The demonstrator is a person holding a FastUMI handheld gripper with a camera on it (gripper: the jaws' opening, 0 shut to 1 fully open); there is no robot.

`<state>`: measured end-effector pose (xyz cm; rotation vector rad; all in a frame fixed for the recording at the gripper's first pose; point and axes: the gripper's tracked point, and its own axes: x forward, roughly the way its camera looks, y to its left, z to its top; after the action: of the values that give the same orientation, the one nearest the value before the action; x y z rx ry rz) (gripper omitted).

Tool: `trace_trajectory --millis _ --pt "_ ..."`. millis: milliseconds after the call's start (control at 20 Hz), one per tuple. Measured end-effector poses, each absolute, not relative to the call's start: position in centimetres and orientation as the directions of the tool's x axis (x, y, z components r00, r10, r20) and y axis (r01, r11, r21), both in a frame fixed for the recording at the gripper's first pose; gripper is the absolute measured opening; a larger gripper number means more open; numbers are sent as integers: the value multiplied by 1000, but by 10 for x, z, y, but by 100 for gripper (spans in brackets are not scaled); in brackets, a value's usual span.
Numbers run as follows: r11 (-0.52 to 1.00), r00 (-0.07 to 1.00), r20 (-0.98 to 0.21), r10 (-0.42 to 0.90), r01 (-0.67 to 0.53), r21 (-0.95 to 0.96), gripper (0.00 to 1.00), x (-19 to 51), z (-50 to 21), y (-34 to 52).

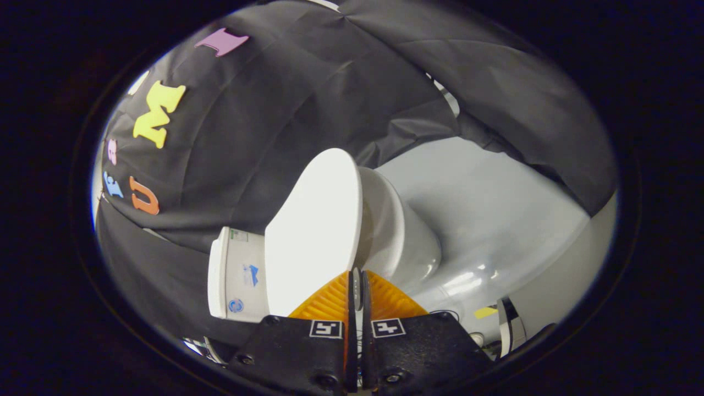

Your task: Open the toilet lid.

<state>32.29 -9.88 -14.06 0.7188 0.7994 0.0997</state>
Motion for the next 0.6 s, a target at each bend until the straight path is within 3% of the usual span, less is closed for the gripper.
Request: trace_trajectory --millis 600 --pt "722 746 -502 437 41 690 6 313 -75 -56"
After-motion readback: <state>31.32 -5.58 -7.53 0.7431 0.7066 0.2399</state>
